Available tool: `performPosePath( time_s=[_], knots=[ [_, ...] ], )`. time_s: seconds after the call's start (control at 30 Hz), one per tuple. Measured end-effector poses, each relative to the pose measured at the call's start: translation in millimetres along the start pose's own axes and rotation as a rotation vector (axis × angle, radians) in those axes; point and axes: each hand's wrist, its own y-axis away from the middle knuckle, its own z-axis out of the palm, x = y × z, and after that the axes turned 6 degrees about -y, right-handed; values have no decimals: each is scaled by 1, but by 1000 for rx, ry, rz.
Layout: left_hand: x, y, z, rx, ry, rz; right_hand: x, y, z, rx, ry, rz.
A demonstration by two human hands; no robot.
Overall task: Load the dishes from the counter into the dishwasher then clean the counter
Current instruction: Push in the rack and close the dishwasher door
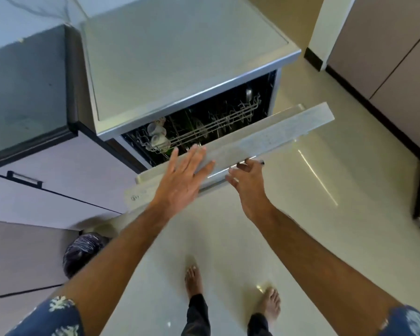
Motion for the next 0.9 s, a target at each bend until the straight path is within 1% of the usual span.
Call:
performPosePath(
  time_s=[0.1,0.2,0.3,0.37,0.47,0.57,0.63,0.73,0.8,0.87,0.9],
  knots=[
    [-43,-21,-2,24,-36,-139,-3,-31,25,-37,232,-152],
    [-84,-36,2,34,32,-317,-6,-60,45,-86,408,-276],
    [-123,-45,9,-43,43,-457,-15,-85,59,-170,583,-364],
    [-147,-44,15,-101,90,-515,-20,-102,66,-219,740,-413],
    [-169,-35,22,-74,184,-482,-24,-125,75,-262,936,-465],
    [-180,-29,29,-7,196,-426,-22,-136,85,-266,1082,-525],
    [-183,-30,32,26,191,-421,-19,-143,87,-263,1152,-572],
    [-185,-31,37,63,177,-429,-15,-152,88,-188,1265,-669],
    [-184,-31,40,71,165,-432,-15,-151,89,-162,1310,-691],
    [-183,-31,42,80,153,-432,-18,-146,85,-127,1435,-726],
    [-183,-31,43,84,150,-429,-22,-143,82,-92,1497,-775]
  ],
)
